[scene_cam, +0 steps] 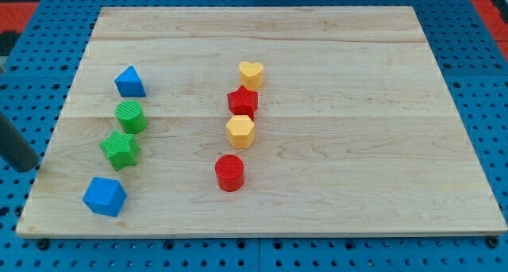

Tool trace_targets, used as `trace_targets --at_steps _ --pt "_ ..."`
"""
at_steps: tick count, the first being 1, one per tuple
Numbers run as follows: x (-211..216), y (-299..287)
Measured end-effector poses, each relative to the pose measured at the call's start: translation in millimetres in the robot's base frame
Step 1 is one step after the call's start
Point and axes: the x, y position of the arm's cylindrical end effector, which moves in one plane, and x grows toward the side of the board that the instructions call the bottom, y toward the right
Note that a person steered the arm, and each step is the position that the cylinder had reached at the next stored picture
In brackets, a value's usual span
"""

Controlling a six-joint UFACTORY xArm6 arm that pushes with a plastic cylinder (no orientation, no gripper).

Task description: Move the green star and blue cube to the left of the blue triangle and green circle

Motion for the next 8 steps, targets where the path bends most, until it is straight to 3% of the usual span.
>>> trace_targets --at_steps 2,4,6,8 --pt "20 36" --pt "80 115" --pt "56 151" --pt "61 192"
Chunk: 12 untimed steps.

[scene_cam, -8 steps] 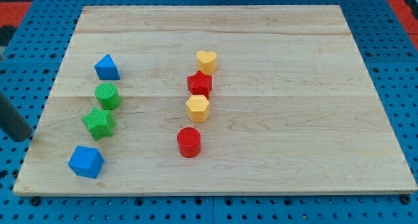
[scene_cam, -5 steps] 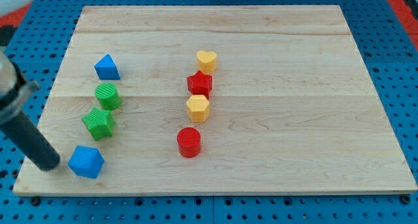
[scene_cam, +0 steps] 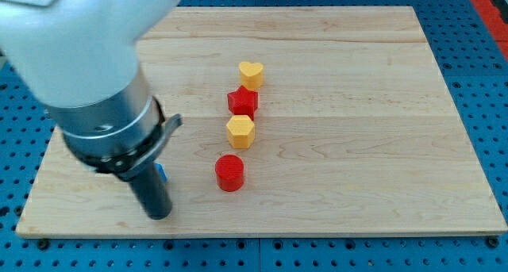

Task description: Move the green star and blue cube to the left of the blue triangle and green circle

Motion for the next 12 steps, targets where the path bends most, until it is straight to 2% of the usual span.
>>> trace_targets --at_steps 1,2,3,4,5,7,8,9,10,11,12 --pt "-34 -29" --pt "-56 -95" --pt "-35 -96" --pt "-42 -91" --pt "-74 -88" --pt "-82 -97" --pt "-106 -97" --pt "-100 -92" --pt "-94 -123" --pt "-123 -148" --pt "-148 -147"
